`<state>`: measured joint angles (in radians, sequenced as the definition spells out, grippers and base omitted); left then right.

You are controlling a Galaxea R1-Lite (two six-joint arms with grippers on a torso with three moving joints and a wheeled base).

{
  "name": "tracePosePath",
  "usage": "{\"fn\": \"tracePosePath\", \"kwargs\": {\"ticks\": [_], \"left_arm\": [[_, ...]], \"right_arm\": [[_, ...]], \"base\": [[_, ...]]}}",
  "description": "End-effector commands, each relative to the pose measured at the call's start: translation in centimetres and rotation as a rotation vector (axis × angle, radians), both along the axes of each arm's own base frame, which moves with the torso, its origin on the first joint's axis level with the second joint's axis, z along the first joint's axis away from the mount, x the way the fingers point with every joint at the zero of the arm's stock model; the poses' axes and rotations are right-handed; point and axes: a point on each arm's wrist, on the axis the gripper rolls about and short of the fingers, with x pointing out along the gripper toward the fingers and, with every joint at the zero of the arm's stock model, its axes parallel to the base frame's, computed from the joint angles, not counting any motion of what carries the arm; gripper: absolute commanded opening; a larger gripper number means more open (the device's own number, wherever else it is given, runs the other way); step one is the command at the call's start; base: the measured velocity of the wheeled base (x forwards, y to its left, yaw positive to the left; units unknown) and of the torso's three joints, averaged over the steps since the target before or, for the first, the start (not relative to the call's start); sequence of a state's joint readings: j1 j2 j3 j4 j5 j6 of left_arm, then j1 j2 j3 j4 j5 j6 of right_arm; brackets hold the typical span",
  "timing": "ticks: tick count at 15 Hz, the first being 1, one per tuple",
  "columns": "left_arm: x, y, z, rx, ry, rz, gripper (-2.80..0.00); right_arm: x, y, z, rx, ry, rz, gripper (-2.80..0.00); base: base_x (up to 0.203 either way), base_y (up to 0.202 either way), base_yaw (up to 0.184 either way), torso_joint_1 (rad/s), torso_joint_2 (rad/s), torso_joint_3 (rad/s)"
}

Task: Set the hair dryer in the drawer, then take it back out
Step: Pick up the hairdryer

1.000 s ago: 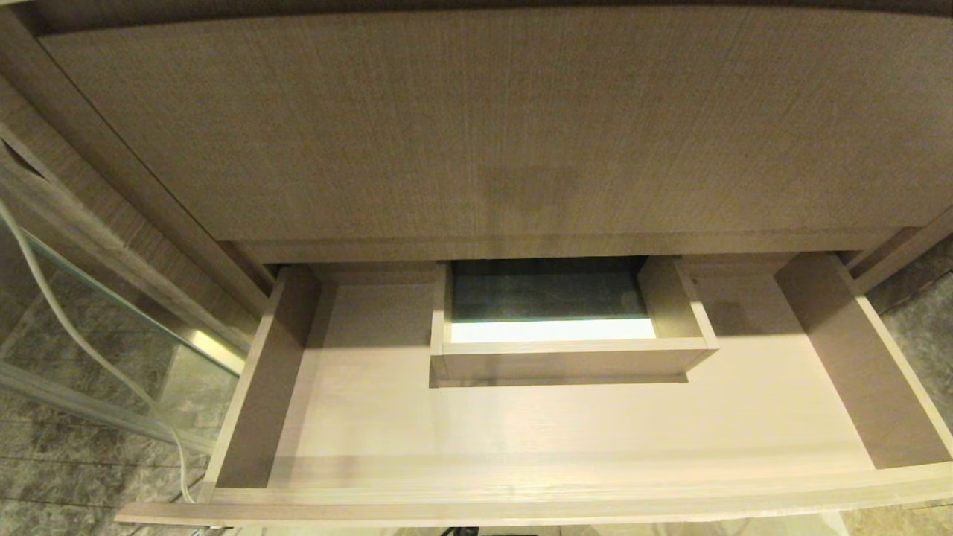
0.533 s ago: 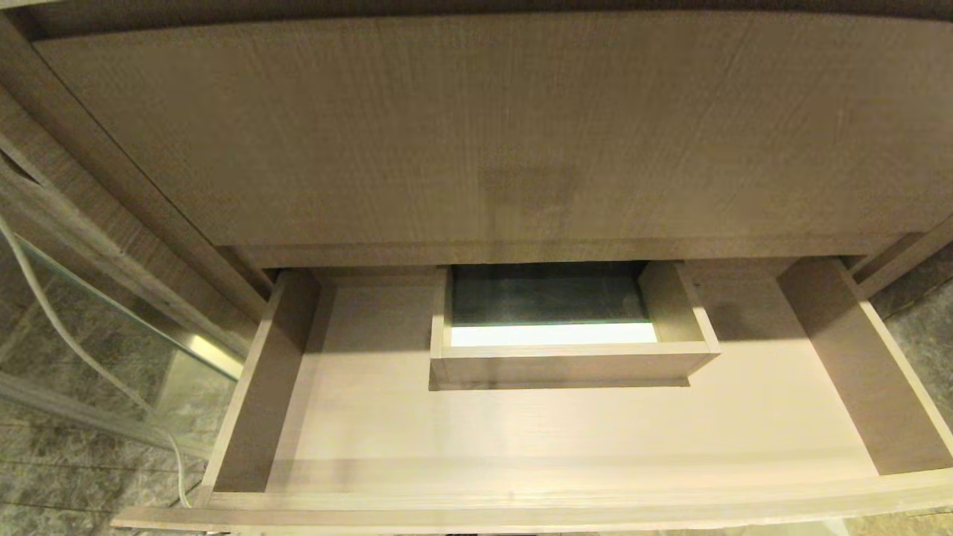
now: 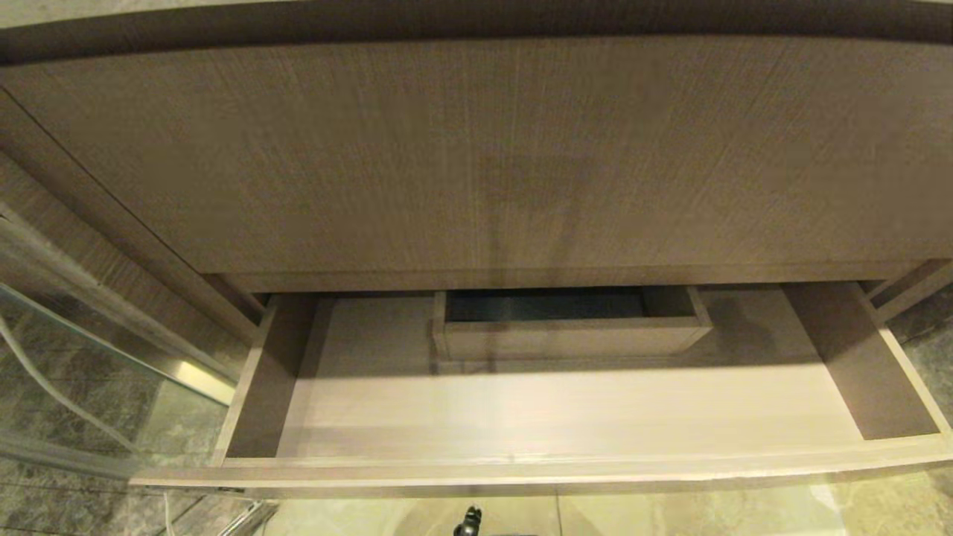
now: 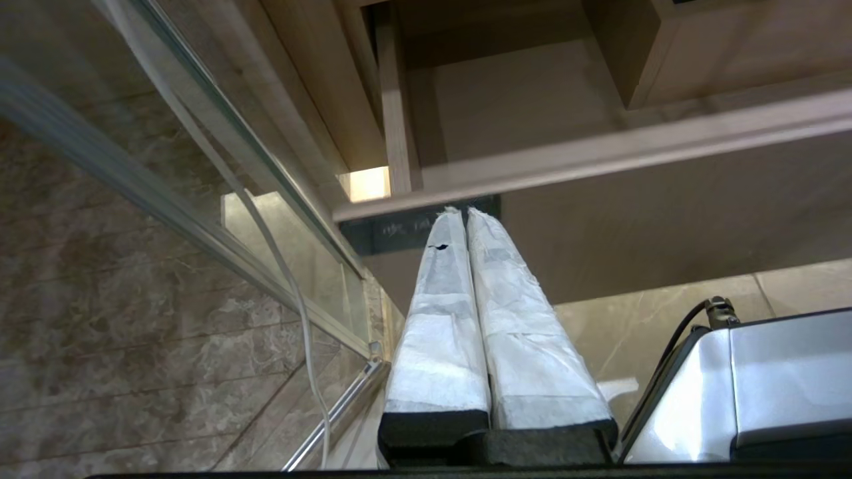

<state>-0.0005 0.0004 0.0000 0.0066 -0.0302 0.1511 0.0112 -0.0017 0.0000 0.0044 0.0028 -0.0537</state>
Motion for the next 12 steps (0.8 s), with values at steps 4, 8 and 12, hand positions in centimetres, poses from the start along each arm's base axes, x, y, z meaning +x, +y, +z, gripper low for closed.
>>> {"fn": "tracePosePath", "kwargs": {"ticks": [4, 8, 12], "left_arm": [[0.02, 0.00, -0.07, -0.007, 0.005, 0.002, -2.80], [0.02, 0.00, -0.08, -0.008, 0.007, 0.003, -2.80], [0.02, 0.01, -0.08, -0.010, 0.007, 0.005, -2.80]], "right_arm": [[0.01, 0.00, -0.01, -0.002, 0.003, 0.001, -2.80], [0.02, 0.00, -0.08, 0.001, 0.007, 0.003, -2.80], [0.01, 0.00, -0.05, -0.005, 0.006, 0.002, -2.80]], "base": [[0.000, 0.000, 0.000, 0.000, 0.00, 0.000], [0.000, 0.000, 0.000, 0.000, 0.00, 0.000], [0.000, 0.000, 0.000, 0.000, 0.00, 0.000]]}}
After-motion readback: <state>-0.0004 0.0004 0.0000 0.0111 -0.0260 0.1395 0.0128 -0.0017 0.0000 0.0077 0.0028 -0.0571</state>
